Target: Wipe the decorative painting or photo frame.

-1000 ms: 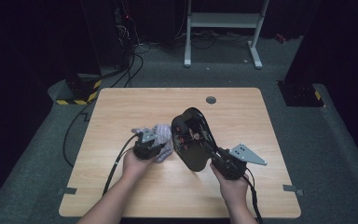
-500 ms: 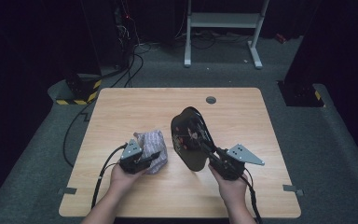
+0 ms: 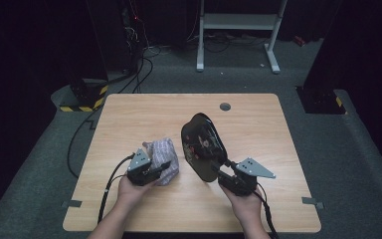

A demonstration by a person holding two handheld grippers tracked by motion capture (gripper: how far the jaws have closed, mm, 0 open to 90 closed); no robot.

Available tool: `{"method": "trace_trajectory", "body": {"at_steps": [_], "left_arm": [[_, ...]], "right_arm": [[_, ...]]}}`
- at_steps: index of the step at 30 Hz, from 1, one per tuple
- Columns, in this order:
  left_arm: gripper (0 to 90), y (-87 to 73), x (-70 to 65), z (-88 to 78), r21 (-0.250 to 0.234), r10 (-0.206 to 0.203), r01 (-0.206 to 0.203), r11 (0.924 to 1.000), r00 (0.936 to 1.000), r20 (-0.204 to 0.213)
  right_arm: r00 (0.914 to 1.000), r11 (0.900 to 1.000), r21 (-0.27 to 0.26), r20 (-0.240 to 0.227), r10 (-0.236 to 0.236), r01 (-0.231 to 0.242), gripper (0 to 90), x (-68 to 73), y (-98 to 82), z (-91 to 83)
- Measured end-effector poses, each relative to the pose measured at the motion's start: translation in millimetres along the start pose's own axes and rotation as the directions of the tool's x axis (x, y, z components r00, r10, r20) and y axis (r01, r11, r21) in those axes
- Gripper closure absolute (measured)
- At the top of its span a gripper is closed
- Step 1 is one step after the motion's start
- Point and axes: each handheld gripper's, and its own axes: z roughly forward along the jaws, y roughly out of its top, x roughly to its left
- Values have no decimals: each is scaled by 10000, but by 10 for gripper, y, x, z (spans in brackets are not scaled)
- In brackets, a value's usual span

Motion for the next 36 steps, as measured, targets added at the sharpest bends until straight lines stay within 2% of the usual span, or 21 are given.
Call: {"method": "trace_trajectory", "body": {"at_steps": [2,6,12,14,16,18,20,21,25,31,36], "left_arm": [[679,9,15,-14,-85,-38,38,10000,10000,-4],[678,7,23,-17,-93,-40,40,9999,10000,10],[678,29,-10,-25,-222,9,-6,9998,9999,132],[678,32,-25,-23,-243,22,-18,9997,9999,153],[678,35,-30,-24,-229,91,-87,9997,9998,151],[675,35,-31,-26,-236,120,-117,9997,9998,143],[674,30,-32,-28,-179,167,-165,9997,9998,125],[674,27,-33,-27,-177,172,-170,9997,9998,116],[674,-2,-39,-19,-98,148,-147,9998,9999,77],[674,-22,-55,-42,-70,174,-173,9998,9998,62],[674,-14,-21,-102,-208,149,-150,9997,9999,-50]], "right_arm": [[10000,9999,139,-49,30,-29,537,-5,-44,21],[10000,9968,795,-68,14,-9,555,24,-119,93],[9993,9970,776,384,-41,11,532,67,-279,210],[9995,9955,947,306,-60,31,532,44,-301,273],[9995,9963,864,312,6,-33,582,27,-314,314],[9994,9987,513,343,-71,54,629,18,-316,331],[9998,9992,321,5,218,-218,665,-12,-293,356],[9997,9992,327,0,240,-240,701,-21,-278,373],[9999,9990,428,125,-89,84,794,-15,-258,404],[9997,9986,500,127,-195,188,806,-27,-232,421],[9981,9976,378,208,-583,575,808,62,-175,392]]}}
